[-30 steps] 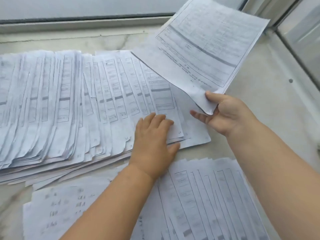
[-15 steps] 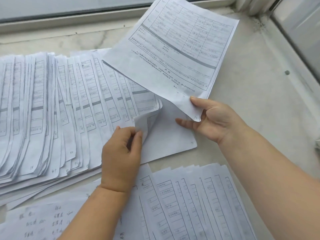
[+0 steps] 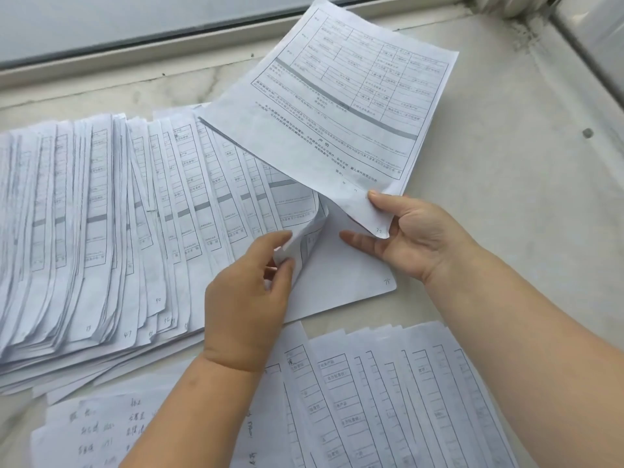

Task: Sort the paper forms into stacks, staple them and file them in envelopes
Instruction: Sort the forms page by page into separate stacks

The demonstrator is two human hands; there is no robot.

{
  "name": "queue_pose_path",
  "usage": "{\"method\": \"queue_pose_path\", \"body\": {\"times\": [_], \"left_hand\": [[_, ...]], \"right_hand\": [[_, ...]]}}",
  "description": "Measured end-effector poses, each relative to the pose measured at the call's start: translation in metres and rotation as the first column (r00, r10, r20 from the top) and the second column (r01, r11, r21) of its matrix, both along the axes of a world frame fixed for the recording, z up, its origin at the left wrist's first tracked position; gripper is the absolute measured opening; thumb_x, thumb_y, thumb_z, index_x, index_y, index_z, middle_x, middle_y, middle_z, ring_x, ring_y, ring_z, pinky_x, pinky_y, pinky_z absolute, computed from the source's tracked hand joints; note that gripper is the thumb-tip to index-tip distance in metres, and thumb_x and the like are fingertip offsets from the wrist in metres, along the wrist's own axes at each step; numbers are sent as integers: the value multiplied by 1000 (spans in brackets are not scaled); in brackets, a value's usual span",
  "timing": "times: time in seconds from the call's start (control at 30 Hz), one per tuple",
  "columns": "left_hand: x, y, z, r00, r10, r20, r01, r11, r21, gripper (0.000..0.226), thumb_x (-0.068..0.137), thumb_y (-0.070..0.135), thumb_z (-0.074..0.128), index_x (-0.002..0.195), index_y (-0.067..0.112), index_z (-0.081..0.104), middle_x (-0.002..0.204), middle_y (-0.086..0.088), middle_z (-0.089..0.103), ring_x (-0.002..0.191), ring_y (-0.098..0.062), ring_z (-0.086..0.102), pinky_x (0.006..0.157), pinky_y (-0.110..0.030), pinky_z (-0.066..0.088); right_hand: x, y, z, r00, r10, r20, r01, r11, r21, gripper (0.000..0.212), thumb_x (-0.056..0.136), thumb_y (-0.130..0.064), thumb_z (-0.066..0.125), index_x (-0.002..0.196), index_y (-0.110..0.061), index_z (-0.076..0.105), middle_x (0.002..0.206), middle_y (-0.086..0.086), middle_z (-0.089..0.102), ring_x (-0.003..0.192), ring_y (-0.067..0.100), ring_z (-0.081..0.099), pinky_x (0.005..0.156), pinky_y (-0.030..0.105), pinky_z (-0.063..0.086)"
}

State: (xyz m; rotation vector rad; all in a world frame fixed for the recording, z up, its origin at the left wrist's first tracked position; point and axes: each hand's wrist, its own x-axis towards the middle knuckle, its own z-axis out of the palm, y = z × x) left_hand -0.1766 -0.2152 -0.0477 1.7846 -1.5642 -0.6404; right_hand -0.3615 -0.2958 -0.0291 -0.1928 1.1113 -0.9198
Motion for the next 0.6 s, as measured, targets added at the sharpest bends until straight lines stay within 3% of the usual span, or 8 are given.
{"method": "queue_pose_path", "body": {"times": [0.2, 0.47, 0.6], "left_hand": [[4, -2, -6, 963, -138, 230, 190, 955, -226, 16, 88, 18, 55, 97, 30, 55, 62, 4, 61, 55, -24, 62, 47, -36, 49], [0, -6, -10, 959, -136, 249, 193, 957, -217, 2, 83, 21, 64, 81, 21, 65, 66, 8, 63, 57, -16, 59, 49, -35, 46], [-9, -10, -11, 979, -118, 168, 145, 976, -159, 10, 77, 23, 65, 71, 20, 57, 77, 8, 60, 69, -14, 57, 54, -35, 48]], "right_hand": [[1, 0, -2, 1000, -1, -13, 1, 1000, 5, 30, 94, -3, 54, 120, -14, 62, 94, 1, 74, 75, 16, 71, 76, 49, 57], [-1, -2, -2, 1000, 9, -13, -9, 1000, -8, 35, 94, -4, 54, 127, -15, 60, 96, 1, 73, 79, 17, 71, 73, 50, 58], [0, -4, 0, 999, 36, 2, -36, 999, -20, 37, 94, -5, 54, 129, -14, 60, 108, 4, 73, 89, 21, 71, 76, 50, 58]]}}
